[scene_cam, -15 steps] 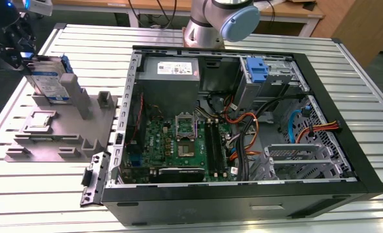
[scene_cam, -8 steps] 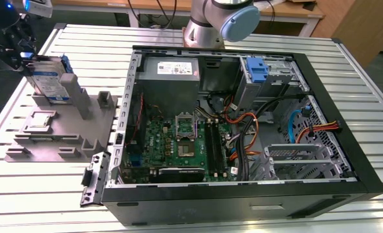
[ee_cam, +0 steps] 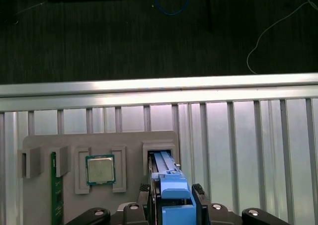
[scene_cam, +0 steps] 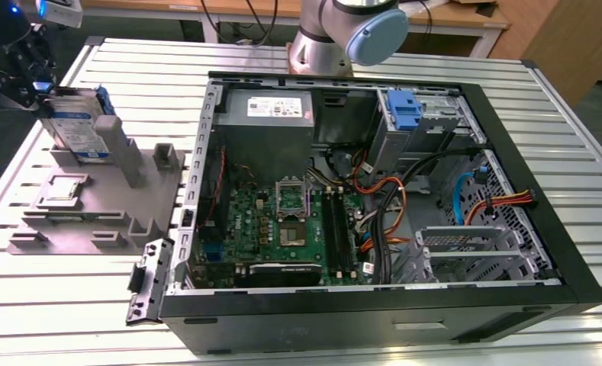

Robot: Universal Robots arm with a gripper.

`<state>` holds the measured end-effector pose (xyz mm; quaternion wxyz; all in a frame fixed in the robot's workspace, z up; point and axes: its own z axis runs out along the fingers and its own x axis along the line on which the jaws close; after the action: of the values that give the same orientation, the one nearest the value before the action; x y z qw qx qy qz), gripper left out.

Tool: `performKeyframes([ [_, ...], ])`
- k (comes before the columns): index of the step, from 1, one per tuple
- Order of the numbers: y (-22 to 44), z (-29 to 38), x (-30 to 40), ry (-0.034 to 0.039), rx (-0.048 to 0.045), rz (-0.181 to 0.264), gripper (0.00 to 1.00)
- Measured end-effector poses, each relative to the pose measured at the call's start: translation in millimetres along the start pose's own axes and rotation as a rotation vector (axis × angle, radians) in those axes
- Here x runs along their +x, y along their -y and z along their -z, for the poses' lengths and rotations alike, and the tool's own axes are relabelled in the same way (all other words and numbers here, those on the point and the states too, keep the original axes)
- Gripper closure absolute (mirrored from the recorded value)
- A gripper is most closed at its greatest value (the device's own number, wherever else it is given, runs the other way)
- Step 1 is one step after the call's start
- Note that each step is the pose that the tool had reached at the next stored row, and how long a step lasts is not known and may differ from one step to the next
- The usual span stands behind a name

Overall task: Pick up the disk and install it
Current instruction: 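Pick up the disk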

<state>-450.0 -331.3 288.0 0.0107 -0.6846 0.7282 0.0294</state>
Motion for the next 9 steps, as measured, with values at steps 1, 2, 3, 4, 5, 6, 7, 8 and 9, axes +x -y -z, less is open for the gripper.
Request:
performKeyframes([
  [1,0.0,0.0,0.0,0.0,0.0,0.0,0.54],
  [2,0.0,0.0,0.0,0.0,0.0,0.0,0.54],
  [3,0.0,0.0,0.0,0.0,0.0001,0.0,0.54],
  [4,0.0,-0.1,0.1,-0.0001,0.0001,0.0,0.54],
  [5,0.0,-0.1,0.3,-0.0002,0.0001,0.0,0.54],
  [6,0.0,0.0,0.6,-0.0003,0.0001,0.0,0.54],
  [7,0.0,0.0,0.9,-0.0003,0.0001,0.0,0.54],
  [8,0.1,0.0,1.1,-0.0003,0.0001,0.0,0.54],
  [9,0.1,0.1,1.4,-0.0003,0.0,0.0,0.54],
])
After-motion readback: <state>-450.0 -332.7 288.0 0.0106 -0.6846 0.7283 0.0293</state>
